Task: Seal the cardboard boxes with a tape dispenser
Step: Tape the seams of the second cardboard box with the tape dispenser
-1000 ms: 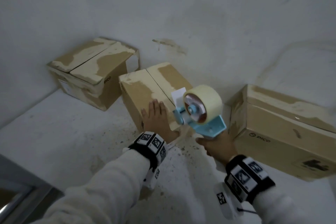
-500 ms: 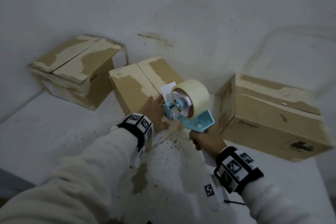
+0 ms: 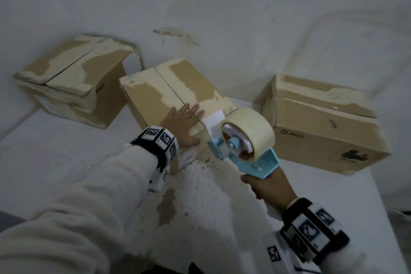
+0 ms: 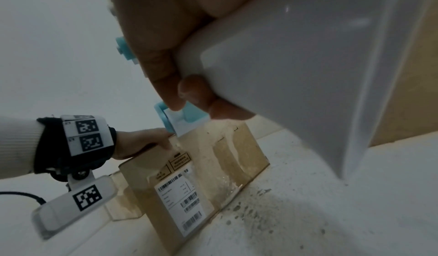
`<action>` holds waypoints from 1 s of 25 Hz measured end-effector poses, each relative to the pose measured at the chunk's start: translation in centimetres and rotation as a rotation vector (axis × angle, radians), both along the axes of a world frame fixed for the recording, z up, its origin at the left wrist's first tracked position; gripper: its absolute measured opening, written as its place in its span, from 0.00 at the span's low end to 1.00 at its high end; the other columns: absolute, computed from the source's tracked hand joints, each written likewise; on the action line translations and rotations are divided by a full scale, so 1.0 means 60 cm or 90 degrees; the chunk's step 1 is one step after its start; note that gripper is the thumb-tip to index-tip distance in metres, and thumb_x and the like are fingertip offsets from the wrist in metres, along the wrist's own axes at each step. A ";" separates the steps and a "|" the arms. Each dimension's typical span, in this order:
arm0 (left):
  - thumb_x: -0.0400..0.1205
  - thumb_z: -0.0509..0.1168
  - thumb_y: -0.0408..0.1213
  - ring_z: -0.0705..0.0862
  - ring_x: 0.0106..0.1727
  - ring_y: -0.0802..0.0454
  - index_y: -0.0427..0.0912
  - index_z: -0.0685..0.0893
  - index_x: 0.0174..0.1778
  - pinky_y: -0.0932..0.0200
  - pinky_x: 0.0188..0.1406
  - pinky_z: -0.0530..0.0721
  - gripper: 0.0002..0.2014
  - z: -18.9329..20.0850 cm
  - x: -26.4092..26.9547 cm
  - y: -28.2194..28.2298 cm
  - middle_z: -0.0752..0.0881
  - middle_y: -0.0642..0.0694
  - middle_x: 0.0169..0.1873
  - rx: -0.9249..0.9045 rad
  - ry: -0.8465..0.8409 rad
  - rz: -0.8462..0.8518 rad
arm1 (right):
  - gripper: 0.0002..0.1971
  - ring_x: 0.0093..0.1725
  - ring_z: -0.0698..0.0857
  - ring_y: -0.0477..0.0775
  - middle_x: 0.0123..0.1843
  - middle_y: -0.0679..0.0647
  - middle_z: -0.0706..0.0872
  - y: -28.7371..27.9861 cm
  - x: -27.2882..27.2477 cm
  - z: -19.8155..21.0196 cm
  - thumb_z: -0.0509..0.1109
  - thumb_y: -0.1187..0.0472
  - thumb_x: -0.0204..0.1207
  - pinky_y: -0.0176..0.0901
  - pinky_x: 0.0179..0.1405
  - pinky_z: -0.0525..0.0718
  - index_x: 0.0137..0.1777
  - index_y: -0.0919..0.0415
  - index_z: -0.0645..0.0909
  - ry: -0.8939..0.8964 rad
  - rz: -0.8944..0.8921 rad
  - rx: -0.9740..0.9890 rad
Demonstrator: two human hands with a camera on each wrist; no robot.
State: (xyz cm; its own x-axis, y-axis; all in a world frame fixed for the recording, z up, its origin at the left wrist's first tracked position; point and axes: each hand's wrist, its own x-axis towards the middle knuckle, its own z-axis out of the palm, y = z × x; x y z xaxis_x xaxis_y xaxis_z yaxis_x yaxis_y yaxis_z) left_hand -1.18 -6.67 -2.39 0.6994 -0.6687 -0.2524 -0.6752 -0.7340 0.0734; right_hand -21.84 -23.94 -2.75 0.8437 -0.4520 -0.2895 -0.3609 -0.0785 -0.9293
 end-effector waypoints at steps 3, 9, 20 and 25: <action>0.85 0.47 0.56 0.40 0.84 0.45 0.50 0.45 0.84 0.39 0.82 0.42 0.33 0.000 -0.010 -0.019 0.42 0.49 0.84 -0.050 0.027 0.067 | 0.09 0.19 0.72 0.50 0.21 0.51 0.78 0.011 0.014 -0.014 0.75 0.68 0.58 0.42 0.21 0.71 0.37 0.61 0.79 0.029 -0.031 0.016; 0.85 0.45 0.55 0.41 0.84 0.41 0.48 0.45 0.84 0.37 0.81 0.46 0.32 -0.021 -0.024 -0.039 0.43 0.48 0.84 -0.036 -0.036 0.116 | 0.07 0.16 0.68 0.55 0.15 0.53 0.71 0.025 0.049 -0.041 0.70 0.71 0.61 0.41 0.21 0.68 0.29 0.63 0.74 0.100 -0.009 0.025; 0.81 0.51 0.61 0.50 0.83 0.39 0.46 0.54 0.82 0.37 0.80 0.52 0.36 -0.019 -0.017 -0.049 0.53 0.46 0.83 -0.077 -0.060 0.136 | 0.14 0.15 0.67 0.55 0.17 0.57 0.69 0.012 0.042 -0.072 0.67 0.75 0.65 0.42 0.21 0.68 0.26 0.62 0.68 0.131 -0.051 0.043; 0.82 0.52 0.61 0.49 0.83 0.33 0.42 0.46 0.83 0.37 0.80 0.53 0.40 -0.036 -0.031 -0.072 0.49 0.41 0.83 -0.051 -0.109 0.160 | 0.12 0.15 0.69 0.55 0.17 0.58 0.72 -0.035 0.039 -0.046 0.68 0.76 0.63 0.41 0.20 0.70 0.24 0.65 0.70 0.075 -0.091 -0.009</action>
State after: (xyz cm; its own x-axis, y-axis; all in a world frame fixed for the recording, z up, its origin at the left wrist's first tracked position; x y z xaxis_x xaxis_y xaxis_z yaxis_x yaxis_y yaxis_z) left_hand -3.03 -11.02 -4.54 0.8728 -0.4829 -0.0703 -0.4815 -0.8756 0.0380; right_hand -19.51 -26.04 -5.52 0.7313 -0.5696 -0.3751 -0.4757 -0.0320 -0.8790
